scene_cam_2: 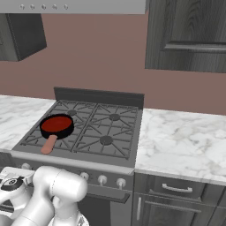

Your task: Wait until the marinara sauce is simmered to a deep red color and then turn off the stove.

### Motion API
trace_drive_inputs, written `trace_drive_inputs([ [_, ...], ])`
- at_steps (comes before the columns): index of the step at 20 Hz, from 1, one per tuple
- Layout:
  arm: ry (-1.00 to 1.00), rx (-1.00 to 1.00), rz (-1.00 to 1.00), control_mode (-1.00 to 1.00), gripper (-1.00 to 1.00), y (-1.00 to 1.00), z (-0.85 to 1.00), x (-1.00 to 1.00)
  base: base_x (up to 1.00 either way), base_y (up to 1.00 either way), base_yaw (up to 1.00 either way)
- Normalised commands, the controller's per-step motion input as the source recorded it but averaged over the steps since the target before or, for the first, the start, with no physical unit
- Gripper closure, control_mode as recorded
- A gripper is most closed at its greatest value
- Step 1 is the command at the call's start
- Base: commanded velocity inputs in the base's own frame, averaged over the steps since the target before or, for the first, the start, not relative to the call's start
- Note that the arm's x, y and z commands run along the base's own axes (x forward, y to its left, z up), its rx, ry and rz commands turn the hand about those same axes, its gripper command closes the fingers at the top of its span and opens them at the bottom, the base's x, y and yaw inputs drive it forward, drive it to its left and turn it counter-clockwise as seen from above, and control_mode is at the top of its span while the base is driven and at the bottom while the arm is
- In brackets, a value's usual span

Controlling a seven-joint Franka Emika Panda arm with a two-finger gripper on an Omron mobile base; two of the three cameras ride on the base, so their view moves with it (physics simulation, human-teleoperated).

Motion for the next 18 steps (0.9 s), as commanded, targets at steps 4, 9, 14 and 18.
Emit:
trace_drive_inputs([
  [4, 0.00, 0.03, 0.00, -1.00, 1.00, 0.00, 0.00, 0.00, 0.00, 0.00, 0.00],
  [9, 0.00, 0.09, 0.00, -1.00, 1.00, -0.01, 0.00, 0.00, 0.00, 0.00, 0.00],
  [14, 0.00, 0.14, -0.02, -1.00, 1.00, -0.06, 0.00, 0.00, 0.00, 0.00, 0.00],
  [18, 0.00, 0.17, -0.02, -1.00, 1.00, -0.15, 0.00, 0.00, 0.00, 0.00, 0.00],
])
